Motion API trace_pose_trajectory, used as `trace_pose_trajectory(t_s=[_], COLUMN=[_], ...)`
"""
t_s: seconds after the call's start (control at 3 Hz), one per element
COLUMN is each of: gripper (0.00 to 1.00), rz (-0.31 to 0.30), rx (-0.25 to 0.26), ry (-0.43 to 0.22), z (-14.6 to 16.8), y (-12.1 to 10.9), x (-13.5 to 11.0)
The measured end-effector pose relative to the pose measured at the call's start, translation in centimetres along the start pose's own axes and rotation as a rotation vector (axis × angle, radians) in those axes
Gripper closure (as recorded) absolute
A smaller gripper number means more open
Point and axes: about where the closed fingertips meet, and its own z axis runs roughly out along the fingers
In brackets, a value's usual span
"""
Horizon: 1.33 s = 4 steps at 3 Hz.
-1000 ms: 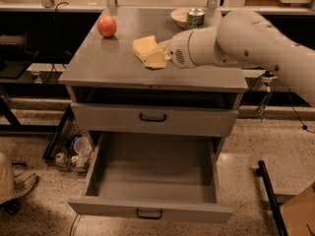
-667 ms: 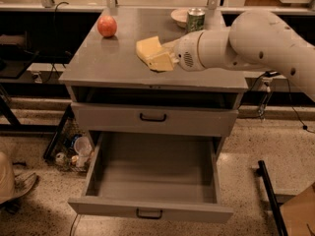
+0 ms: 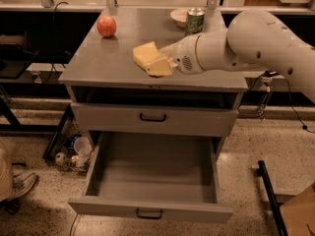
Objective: Place sponge into middle drawer
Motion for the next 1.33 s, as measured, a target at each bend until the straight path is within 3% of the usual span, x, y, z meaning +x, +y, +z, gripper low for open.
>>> trace_pose_trajectory(t_s=[0.33, 0.67, 1.33], gripper=[1.0, 1.0, 1.0], rz=[-0.064, -0.059, -0.052], rx=[-0.132, -0.259, -0.268], ry=[0.122, 0.244, 0.252], z=[-0.1, 0.3, 0.5], y=[5.1, 10.7, 11.1], x=[4.9, 13.3, 13.7])
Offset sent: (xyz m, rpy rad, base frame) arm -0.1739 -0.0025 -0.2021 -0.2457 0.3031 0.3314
